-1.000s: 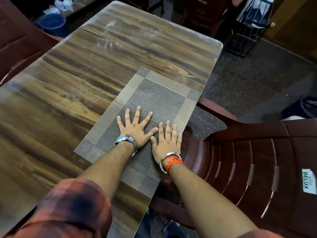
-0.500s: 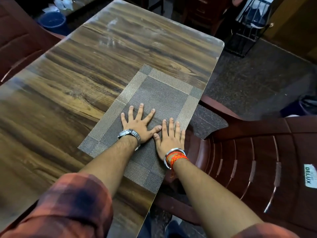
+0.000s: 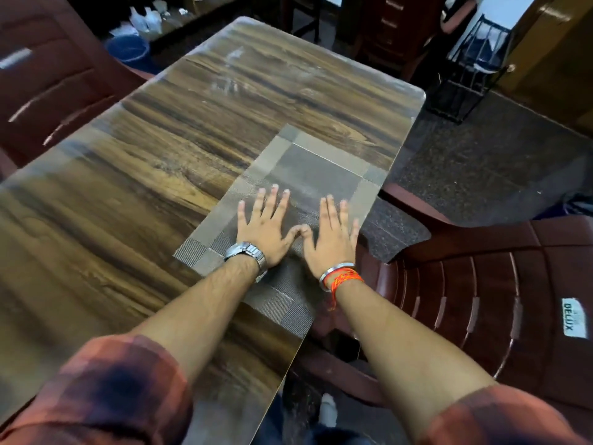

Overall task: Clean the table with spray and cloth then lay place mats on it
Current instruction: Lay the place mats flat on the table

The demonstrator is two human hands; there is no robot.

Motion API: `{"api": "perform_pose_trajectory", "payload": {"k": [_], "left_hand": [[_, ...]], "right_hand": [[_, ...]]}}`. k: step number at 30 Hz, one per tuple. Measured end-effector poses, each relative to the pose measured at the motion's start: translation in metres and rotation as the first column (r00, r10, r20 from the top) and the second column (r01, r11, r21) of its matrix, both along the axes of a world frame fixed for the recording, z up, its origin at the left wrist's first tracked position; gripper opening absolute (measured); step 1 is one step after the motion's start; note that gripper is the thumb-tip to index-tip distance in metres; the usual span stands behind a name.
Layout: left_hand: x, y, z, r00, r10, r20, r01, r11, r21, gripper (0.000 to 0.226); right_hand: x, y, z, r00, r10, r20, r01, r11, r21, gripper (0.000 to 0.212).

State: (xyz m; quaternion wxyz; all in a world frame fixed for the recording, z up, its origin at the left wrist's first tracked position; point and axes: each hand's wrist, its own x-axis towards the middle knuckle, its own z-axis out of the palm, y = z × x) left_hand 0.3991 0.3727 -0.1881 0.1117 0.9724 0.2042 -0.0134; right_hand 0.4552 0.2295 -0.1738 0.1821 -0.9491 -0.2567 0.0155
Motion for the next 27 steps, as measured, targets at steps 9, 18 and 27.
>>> {"api": "perform_pose_trajectory", "payload": {"k": [9,18,27], "left_hand": [[-0.135,-0.022,0.05,0.966,0.257,0.01,-0.257,0.964,0.069,0.077],[-0.395,-0.102,0.048,0.732,0.675,-0.093,-0.677,0.736,0.011,0.079],[-0.602,-0.154,0.02,0.392,0.901,-0.185,-0.92,0.389,-0.054,0.079]], "right_hand": [[-0.085,-0.004,0.03,0.966,0.255,0.042,-0.256,0.966,0.026,0.064],[-0.301,-0.008,0.014,0.674,0.725,-0.141,-0.727,0.685,0.05,0.065],[-0.487,-0.012,0.004,0.308,0.935,-0.173,-0.95,0.311,-0.013,0.063]]}}
